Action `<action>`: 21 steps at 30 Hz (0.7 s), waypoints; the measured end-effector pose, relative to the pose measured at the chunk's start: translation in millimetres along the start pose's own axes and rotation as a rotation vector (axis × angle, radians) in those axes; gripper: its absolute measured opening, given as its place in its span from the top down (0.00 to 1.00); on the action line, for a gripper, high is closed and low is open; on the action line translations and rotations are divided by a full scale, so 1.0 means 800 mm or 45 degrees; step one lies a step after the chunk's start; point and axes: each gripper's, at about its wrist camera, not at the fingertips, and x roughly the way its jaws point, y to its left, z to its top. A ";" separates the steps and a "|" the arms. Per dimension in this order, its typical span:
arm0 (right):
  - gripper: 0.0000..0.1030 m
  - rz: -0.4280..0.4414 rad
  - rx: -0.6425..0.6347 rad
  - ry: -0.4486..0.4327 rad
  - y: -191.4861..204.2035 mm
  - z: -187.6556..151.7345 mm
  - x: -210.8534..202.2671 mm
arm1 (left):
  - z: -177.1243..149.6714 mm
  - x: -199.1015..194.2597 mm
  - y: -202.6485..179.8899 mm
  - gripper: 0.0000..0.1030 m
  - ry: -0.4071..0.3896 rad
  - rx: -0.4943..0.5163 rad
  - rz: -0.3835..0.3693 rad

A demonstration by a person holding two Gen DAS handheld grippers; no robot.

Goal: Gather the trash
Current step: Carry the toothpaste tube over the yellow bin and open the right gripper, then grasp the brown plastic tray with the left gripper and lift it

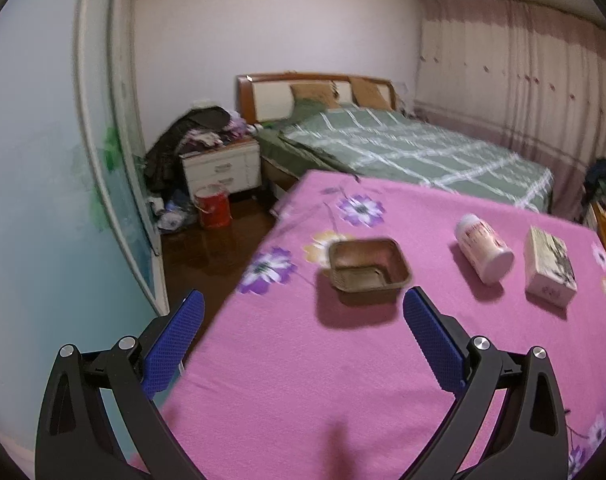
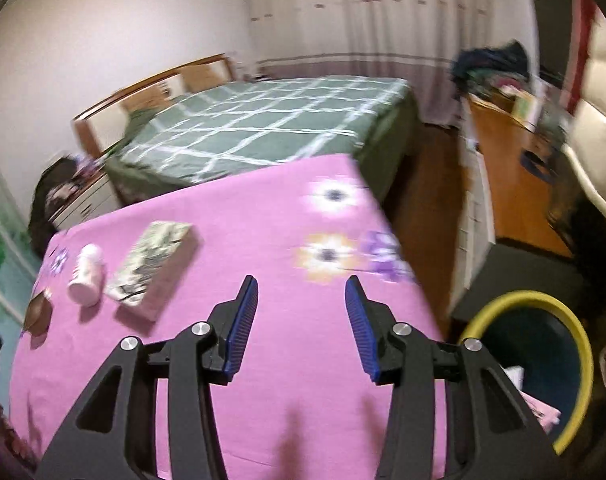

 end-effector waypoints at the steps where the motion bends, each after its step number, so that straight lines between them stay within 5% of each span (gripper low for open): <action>1: 0.57 0.016 -0.028 0.005 0.009 -0.003 0.003 | 0.002 0.003 -0.006 0.05 0.024 0.015 -0.010; 8: 0.53 0.098 -0.042 0.103 0.028 -0.017 0.018 | 0.035 0.047 -0.041 0.05 0.183 0.017 -0.098; 21: 0.51 0.139 -0.025 0.121 0.026 -0.022 0.022 | 0.056 0.147 -0.065 0.05 0.424 0.005 0.004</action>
